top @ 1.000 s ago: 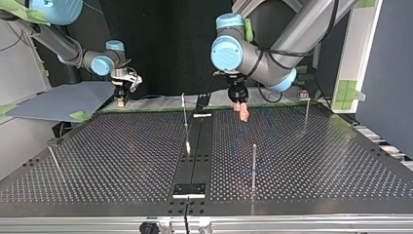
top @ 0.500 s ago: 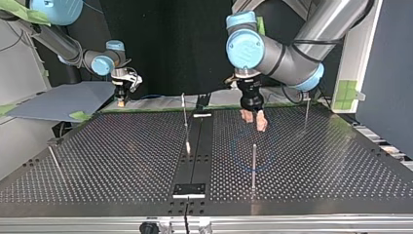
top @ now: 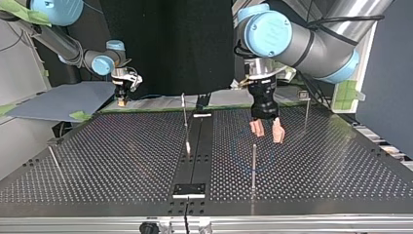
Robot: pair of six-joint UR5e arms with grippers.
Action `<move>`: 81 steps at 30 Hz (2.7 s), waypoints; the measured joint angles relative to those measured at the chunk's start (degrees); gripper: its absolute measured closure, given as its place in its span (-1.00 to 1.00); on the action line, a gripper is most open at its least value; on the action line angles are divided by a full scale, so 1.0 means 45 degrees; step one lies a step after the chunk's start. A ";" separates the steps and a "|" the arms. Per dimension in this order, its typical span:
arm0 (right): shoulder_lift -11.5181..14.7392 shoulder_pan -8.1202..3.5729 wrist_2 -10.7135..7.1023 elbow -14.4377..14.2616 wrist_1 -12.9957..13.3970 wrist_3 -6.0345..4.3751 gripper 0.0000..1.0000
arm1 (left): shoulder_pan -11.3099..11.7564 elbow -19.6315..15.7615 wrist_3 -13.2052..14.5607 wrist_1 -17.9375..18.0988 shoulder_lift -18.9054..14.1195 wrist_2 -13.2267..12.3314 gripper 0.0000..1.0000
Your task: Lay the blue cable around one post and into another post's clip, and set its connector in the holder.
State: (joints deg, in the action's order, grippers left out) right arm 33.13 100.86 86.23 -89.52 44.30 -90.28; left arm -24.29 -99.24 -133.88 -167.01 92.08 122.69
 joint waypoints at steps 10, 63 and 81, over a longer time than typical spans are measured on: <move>-0.0005 0.0020 0.0001 0.0000 -0.0036 0.0008 1.00 | 0.0328 0.0002 -0.0697 0.0521 -0.0352 -0.1122 -1.00; -0.0024 0.0040 -0.0174 0.0134 -0.0484 -0.0299 1.00 | 0.2888 0.0137 -0.1035 0.3446 0.2238 -0.2701 -1.00; 0.1244 0.0175 0.0126 -0.0213 -0.1611 -0.0059 1.00 | 0.3050 0.0508 -0.0907 0.3386 0.2939 -0.3342 -1.00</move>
State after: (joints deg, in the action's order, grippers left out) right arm 38.73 101.64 86.80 -90.48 37.05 -90.55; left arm -10.56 -96.95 -137.96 -151.77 105.31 107.65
